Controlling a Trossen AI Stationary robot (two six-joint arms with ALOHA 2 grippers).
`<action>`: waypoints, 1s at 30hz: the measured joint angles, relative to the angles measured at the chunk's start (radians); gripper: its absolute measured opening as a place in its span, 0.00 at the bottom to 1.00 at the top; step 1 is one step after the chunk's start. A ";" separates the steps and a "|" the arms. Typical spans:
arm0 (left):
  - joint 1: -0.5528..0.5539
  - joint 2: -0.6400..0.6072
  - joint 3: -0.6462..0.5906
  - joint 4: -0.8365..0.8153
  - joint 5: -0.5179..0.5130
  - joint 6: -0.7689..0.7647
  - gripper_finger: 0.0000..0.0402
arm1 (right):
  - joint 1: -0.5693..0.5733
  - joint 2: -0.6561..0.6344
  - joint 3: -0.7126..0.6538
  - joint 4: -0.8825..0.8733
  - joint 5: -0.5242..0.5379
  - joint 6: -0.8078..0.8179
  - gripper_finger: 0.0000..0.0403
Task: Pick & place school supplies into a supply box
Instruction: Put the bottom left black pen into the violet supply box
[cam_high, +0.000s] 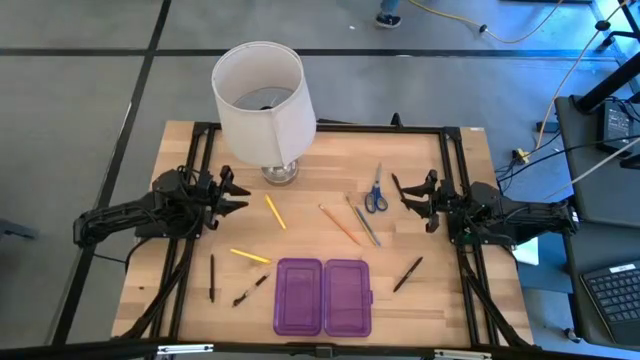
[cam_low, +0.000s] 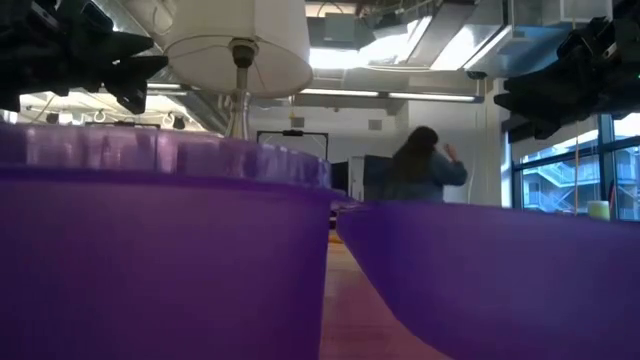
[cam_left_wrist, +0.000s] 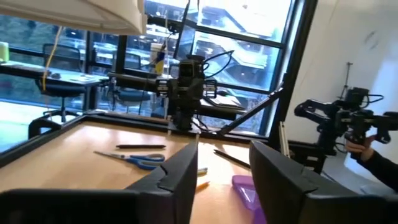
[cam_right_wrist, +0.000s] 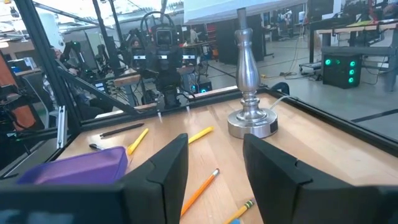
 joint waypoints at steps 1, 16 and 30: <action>0.000 0.000 0.000 0.000 0.001 -0.002 0.37 | 0.000 0.000 0.000 0.000 0.000 0.000 0.39; 0.000 0.000 0.000 0.000 0.000 -0.034 0.38 | 0.000 0.000 0.000 0.000 0.000 0.001 0.39; 0.000 0.000 0.000 -0.011 -0.001 0.030 0.38 | 0.000 0.000 0.000 0.000 0.000 0.001 0.39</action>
